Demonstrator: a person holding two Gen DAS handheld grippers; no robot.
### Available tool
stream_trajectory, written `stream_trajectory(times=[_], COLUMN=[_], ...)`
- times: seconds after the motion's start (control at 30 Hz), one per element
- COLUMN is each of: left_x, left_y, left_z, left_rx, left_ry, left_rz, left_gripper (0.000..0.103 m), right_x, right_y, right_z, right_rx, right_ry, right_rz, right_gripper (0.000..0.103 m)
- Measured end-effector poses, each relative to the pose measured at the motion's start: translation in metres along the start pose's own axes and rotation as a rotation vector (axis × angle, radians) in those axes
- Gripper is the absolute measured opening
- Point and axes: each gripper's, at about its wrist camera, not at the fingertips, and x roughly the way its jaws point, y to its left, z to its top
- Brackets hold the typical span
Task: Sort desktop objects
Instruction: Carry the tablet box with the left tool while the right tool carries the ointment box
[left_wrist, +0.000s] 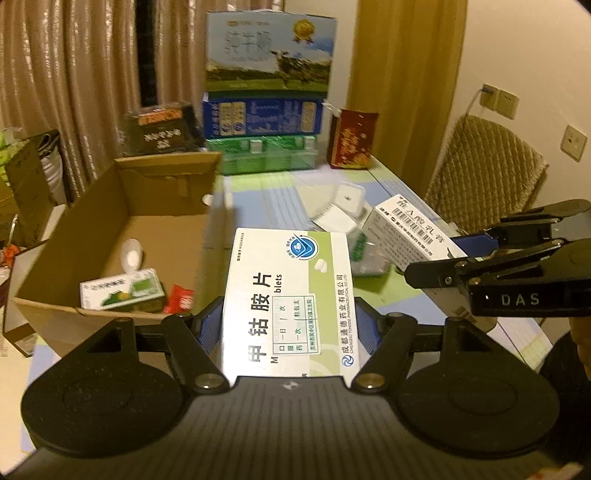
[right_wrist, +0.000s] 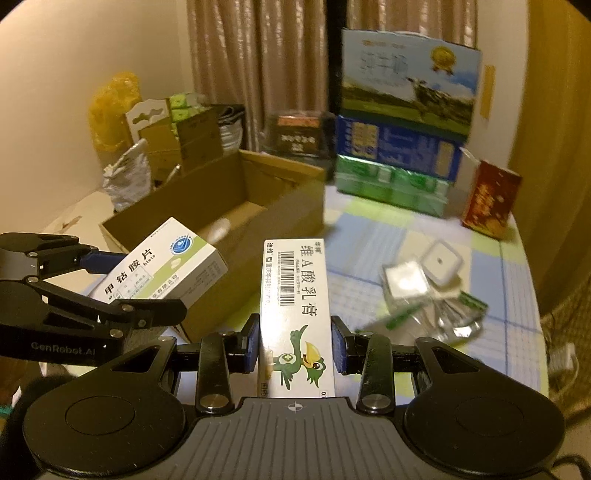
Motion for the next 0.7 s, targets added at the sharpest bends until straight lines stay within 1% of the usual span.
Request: stream_trajectory(times=[0.17, 0.43, 0.7], left_x=[-0.004, 0.006, 0.024], left_y=[0.031, 0.083, 0.127], left_z=[0.01, 0.022, 0.03], left_rx=[-0.022, -0.027, -0.041], left_ry=[-0.016, -0.009, 0.004], left_rz=[0.045, 0.124, 0.162], left_gripper=[0.067, 0.067, 0.067], right_x=[0.019, 0.057, 0.091], right_y=[0.017, 0.045, 0.065], right_z=[0.025, 0.058, 0.084], right_rx=[-0.035, -0.067, -0.082], right_ry=[-0.013, -0.014, -0.011], right_rz=[0.032, 0.076, 0.102], right_gripper=[0.035, 0.035, 0.035])
